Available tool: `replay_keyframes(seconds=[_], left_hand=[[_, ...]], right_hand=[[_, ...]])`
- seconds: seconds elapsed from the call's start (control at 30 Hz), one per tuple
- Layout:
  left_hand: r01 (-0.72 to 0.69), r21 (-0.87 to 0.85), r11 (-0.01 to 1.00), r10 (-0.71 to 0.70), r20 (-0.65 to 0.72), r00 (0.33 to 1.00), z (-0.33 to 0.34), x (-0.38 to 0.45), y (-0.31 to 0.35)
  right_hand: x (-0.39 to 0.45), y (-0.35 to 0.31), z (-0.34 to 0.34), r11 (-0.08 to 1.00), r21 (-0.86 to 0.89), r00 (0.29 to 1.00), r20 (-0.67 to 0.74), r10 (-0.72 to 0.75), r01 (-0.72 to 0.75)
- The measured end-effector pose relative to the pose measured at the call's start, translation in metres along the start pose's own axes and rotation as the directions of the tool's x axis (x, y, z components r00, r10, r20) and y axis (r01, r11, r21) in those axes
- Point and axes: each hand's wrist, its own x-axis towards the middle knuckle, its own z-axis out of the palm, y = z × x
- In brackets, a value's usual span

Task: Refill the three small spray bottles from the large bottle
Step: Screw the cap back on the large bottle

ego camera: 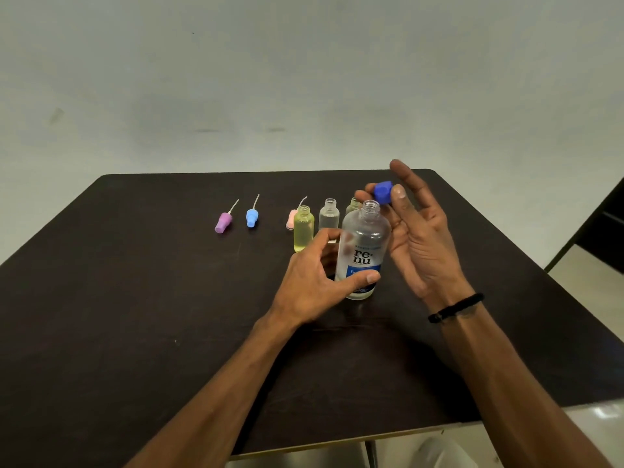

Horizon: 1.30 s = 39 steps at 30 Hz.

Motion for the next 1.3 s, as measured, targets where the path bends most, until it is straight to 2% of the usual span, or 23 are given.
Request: replay_keyframes(seconds=[0.13,0.4,0.97,1.3], left_hand=[[0.000,-0.005,1.000,0.000,0.007,1.000,0.000,0.000,-0.002],[0.001,-0.034,0.999,0.000,0.010,1.000,-0.002,-0.002,-0.005],[-0.045,-0.023,0.999,0.047,0.066,0.997,-0.005,-0.001,-0.005],[-0.080,0.016,0.997,0.078,0.072,0.994,-0.005,-0.002,-0.002]], right_hand=[[-0.005,-0.006,0.011,0.995,-0.091,0.997,-0.073,-0.037,0.030],[-0.012,-0.010,0.028,0.998,-0.066,0.974,-0.228,-0.008,-0.007],[-0.020,-0.005,0.033,0.961,-0.270,0.968,-0.221,-0.117,0.055],[-0.021,-0.005,0.026,0.908,-0.392,0.968,-0.135,-0.214,0.146]])
